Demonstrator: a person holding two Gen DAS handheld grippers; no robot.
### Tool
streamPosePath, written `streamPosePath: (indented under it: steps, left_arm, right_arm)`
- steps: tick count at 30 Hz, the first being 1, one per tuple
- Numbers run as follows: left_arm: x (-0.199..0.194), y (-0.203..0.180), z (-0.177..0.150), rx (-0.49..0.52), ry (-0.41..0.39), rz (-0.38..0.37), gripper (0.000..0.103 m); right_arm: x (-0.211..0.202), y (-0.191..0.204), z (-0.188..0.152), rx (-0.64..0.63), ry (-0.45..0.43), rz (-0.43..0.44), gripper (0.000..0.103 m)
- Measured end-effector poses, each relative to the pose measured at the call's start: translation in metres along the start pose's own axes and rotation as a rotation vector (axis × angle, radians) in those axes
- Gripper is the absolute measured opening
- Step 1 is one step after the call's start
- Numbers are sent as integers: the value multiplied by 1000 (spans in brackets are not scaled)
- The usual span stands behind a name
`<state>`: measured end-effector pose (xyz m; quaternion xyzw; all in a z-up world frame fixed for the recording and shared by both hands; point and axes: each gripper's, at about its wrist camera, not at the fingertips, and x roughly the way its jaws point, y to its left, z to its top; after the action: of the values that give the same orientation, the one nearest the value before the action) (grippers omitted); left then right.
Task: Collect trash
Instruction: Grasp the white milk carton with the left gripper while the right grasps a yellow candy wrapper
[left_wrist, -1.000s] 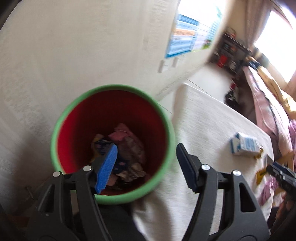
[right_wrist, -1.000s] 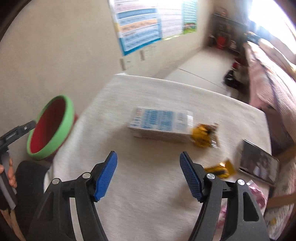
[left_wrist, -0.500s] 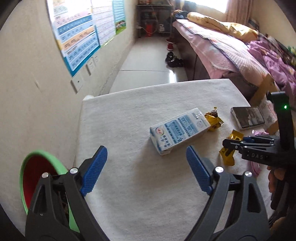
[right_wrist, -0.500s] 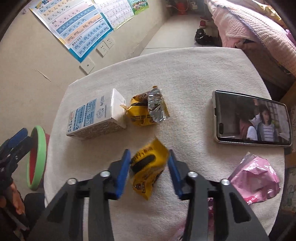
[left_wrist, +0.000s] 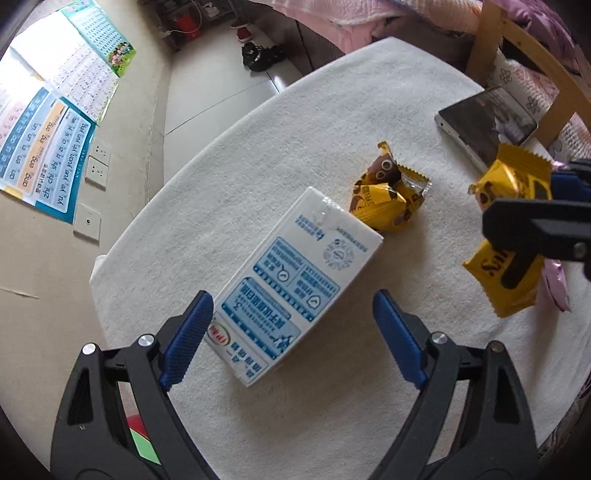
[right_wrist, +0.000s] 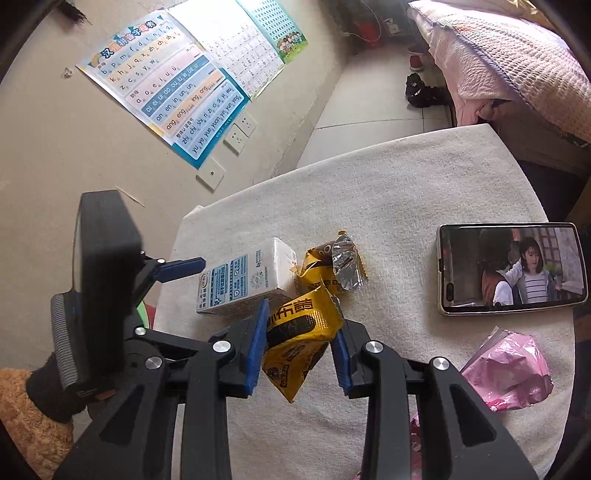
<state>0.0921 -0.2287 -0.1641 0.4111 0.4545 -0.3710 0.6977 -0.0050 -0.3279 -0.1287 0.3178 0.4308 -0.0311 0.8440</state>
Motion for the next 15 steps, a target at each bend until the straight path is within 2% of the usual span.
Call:
streamPosePath:
  steps: [2,6,8,9,10,11,15]
  left_arm:
    - [4,2,5,-4,9,12,86]
    - [8,15,13,-79,42,-44,82]
    - [15,15,15,-61,66,-4,81]
    - [18,15,15,-56,82,-10,77]
    - [21,15,14,-56,97,-31,65]
    - [22,15,12,-64,101,-34,61]
    - [15,21,-3,-163,61,-65,56]
  right_arm:
    - [-3,-1,2,3,-6,-3,32]
    - [-6,-6,4,18,-21,2,33]
    - [-6,-6,3,18,-19,5,33]
    - [-7,-7,2,17,-19,4,33]
    - [-7,-7,2,16,-18,3,33]
    - [-7,-6,2,16,-18,1,33]
    - [-2,-7,2,13,0,-8,33]
